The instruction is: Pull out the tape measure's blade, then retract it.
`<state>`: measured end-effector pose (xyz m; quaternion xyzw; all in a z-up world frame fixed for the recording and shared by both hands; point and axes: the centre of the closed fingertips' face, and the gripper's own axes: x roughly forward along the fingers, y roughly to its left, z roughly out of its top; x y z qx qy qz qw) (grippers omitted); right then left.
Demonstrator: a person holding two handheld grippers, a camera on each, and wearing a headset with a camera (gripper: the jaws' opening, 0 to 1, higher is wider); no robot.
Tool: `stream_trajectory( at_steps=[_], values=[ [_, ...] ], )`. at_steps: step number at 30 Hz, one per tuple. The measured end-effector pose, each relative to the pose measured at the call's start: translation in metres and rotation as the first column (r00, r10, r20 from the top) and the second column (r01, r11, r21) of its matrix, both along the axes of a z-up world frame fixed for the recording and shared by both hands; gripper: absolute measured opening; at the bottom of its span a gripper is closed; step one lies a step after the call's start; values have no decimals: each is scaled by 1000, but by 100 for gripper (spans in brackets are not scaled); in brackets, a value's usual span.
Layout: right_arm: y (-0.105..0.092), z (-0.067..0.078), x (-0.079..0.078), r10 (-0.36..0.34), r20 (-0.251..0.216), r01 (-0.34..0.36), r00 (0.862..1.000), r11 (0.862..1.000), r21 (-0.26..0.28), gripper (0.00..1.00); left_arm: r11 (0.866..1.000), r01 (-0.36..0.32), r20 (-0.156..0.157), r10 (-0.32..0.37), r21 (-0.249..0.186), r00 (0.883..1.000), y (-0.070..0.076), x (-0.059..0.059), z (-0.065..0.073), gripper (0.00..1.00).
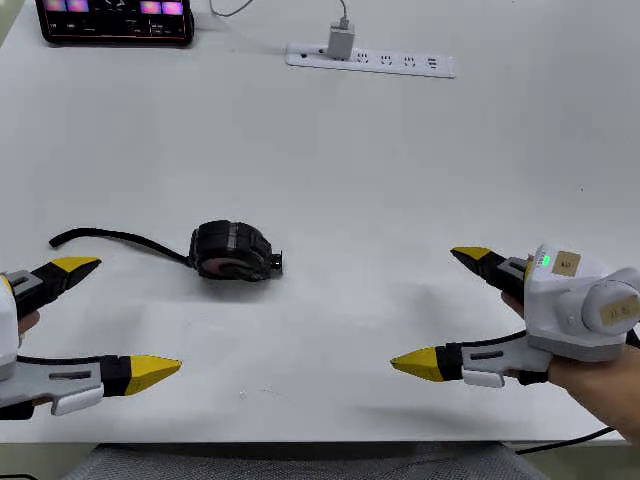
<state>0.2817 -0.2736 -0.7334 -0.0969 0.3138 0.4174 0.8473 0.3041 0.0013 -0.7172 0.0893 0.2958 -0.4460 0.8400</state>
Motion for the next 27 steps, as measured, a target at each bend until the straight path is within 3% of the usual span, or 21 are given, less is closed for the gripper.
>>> stream_trajectory(
  at_steps=[5,27],
  values=[
    [-4,0,-2,-11,-3,11,1000,1000,-1,99,1000,16,11,-16,13,1000,1,-1,0,90],
    [-10,-1,-5,-12,-6,12,1000,1000,-17,99,999,31,-2,-31,20,1000,5,-2,0,90]
  ],
)
